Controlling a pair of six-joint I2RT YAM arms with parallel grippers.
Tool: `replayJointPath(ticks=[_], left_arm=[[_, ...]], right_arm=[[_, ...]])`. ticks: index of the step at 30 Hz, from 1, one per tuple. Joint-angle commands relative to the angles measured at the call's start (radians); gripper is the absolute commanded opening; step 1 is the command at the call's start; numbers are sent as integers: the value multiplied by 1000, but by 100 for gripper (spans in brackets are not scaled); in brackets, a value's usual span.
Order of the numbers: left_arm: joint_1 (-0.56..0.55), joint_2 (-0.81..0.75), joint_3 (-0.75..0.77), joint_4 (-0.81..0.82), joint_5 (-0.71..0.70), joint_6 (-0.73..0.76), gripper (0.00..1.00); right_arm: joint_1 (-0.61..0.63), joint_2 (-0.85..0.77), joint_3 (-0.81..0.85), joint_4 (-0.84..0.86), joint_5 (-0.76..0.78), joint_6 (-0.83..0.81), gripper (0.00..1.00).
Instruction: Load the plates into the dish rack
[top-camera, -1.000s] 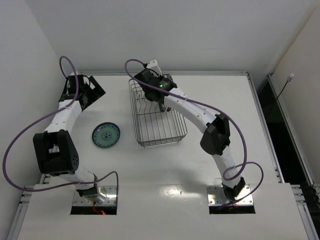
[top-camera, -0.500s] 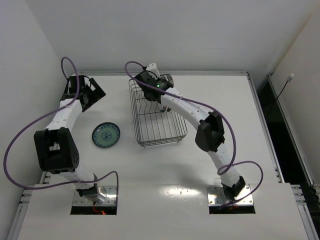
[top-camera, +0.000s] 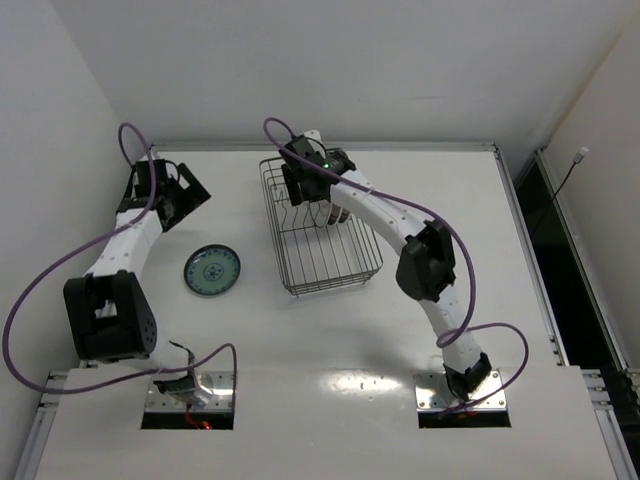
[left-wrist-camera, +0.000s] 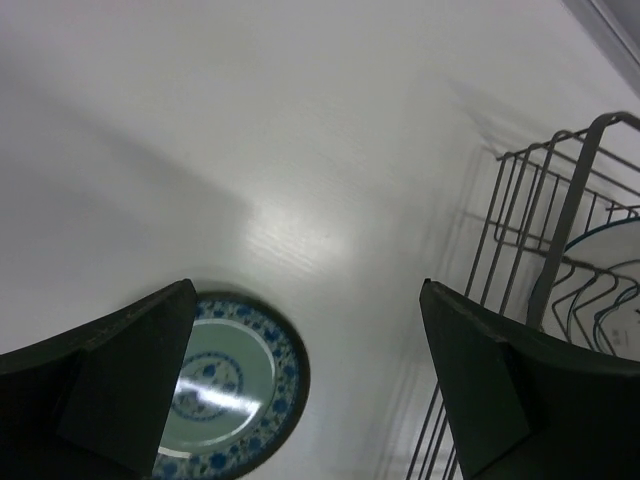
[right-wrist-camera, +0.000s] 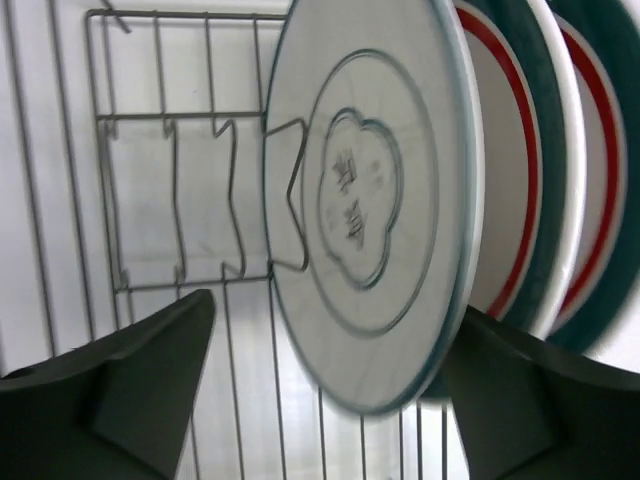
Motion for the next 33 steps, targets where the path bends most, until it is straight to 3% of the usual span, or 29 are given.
replayJointPath(ticks=[1,3,9,17,22,25,26,33], left_arm=[[48,-157,-59,-32,28,-26,93],[84,-233,-91,-95,40,-36,99],[239,-261,-285,-210,228,-2,99],[330,-184,-566,-32,506,-42,96],[339,-161,-626,34,496,-54,92],[339,-95,-637,89,531,-54,66],[339,-75,-646,129,561,-54,51],[339,51,-634,186,608,-34,0]], right_arm=[[13,-199,31,-24,-18,-15,91],[23,-262,9,2,-57,-15,92],[43,-497,-182,119,-267,-3,92],[43,-713,-461,209,-438,40,92],[33,-827,-625,254,-469,60,92],[33,-879,-685,254,-469,60,92],[33,-893,-695,254,-469,60,92],[14,-924,-770,231,-498,51,92]])
